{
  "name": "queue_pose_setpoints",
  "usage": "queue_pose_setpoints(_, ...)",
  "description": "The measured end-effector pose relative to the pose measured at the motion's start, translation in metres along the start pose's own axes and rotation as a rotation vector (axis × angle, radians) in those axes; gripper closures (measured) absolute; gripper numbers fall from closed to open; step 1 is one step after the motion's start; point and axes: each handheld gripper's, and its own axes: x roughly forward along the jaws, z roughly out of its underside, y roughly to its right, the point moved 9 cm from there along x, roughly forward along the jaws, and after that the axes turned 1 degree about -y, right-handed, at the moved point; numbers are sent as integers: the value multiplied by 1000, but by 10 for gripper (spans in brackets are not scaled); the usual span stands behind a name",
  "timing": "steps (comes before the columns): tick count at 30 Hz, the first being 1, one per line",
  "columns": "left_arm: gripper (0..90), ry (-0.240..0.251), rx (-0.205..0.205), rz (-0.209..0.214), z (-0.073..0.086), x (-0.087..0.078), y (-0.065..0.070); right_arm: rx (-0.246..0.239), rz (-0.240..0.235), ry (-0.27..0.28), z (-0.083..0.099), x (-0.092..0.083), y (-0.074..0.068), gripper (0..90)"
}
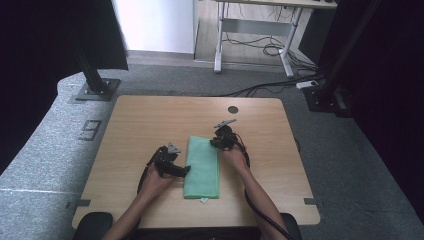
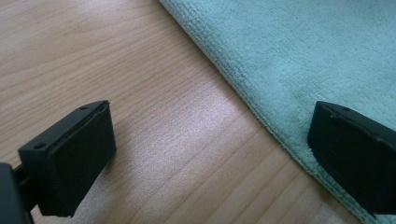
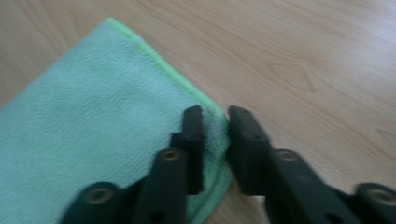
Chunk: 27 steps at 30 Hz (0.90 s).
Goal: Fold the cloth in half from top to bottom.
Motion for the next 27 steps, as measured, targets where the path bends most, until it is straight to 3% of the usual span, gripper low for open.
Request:
queue_pose_setpoints(5, 10, 0, 0, 0, 0, 0, 0, 18, -13, -5, 0, 0, -3, 828)
queue_pose_setpoints(8, 11, 0, 0, 0, 0, 0, 0, -36, 7, -14, -1, -2, -4, 834)
queue_pose_setpoints(12, 10, -1, 1, 0, 0, 0, 0, -52, 5, 5, -4, -8, -5, 833)
queue_pose_setpoints(19, 10, 0, 0, -3, 0, 0, 0, -106, -14, 70, -18, -34, -15, 832)
queue_pose_setpoints(27, 10, -2, 0, -3, 0, 0, 0, -149, -59, 132, -27, -66, -37, 830)
